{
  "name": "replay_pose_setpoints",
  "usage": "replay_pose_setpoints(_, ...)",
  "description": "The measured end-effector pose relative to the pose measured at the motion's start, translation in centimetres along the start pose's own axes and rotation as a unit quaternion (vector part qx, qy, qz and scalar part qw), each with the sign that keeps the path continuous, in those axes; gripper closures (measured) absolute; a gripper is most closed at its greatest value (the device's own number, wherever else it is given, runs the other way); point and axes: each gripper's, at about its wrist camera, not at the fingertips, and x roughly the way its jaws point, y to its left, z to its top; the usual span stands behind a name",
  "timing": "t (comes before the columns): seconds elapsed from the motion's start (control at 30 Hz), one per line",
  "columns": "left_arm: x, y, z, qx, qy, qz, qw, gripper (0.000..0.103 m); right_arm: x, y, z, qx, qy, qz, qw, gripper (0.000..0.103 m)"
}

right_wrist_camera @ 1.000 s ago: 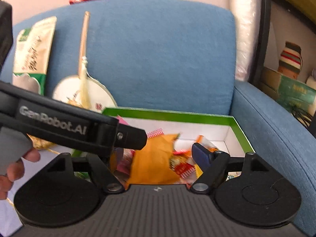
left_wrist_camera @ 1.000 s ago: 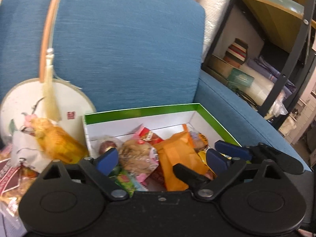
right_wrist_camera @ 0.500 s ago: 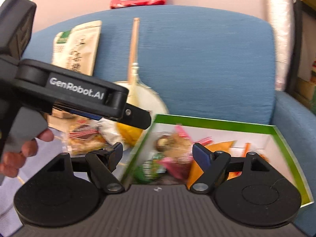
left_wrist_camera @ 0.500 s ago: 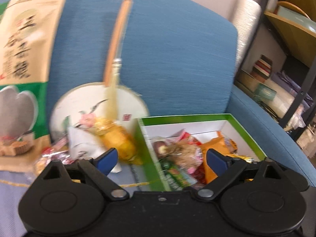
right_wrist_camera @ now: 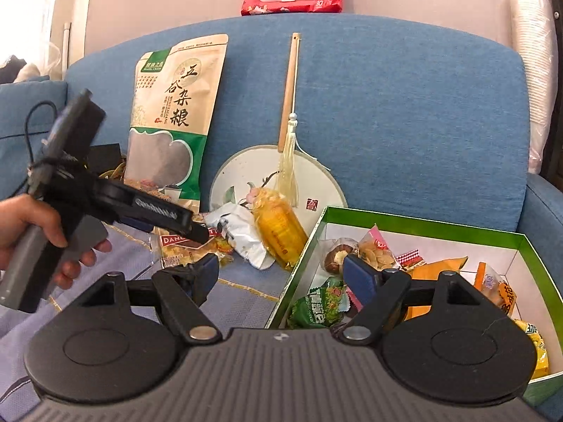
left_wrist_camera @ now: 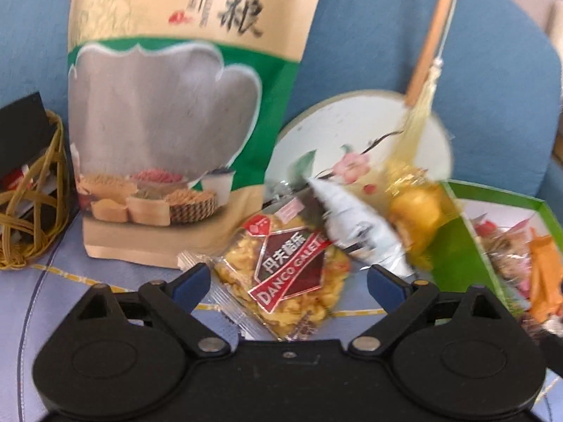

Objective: Organize snacks
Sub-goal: 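Grasp the clear Danco Galette packet with both tools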

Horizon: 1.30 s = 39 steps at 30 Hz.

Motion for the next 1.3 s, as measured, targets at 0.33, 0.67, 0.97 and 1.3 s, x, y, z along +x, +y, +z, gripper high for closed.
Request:
replay_pose_setpoints(0.33,0.6,1.9,-1.4,-0.056,0.004,0.000,0.9984,0.000,0.0,0.6,0.0,-0.004,0.004,0.004,1.000,0.000)
replay_pose_setpoints(0.67,-2.7,2.5,-2.9,-0.029,0.028,-0.093,0.9949,0.076,0.1,1.3,0.0,-0.006,0.008,0.014,1.000,0.000)
replay_pose_setpoints(0.97,-9.3,4.6,-6.7,0.024,0.101,-0.177,0.9787,0.069,-0.1,2.6,0.2,0.023,0.023,0.141,0.990,0.000)
replay_pose_setpoints(1.3,-13.3,8.0,-8.1,-0.055,0.039,-0.117,0.9908,0.008,2.5,6.8,-1.9,0.036,0.091,0.205,0.974,0.000)
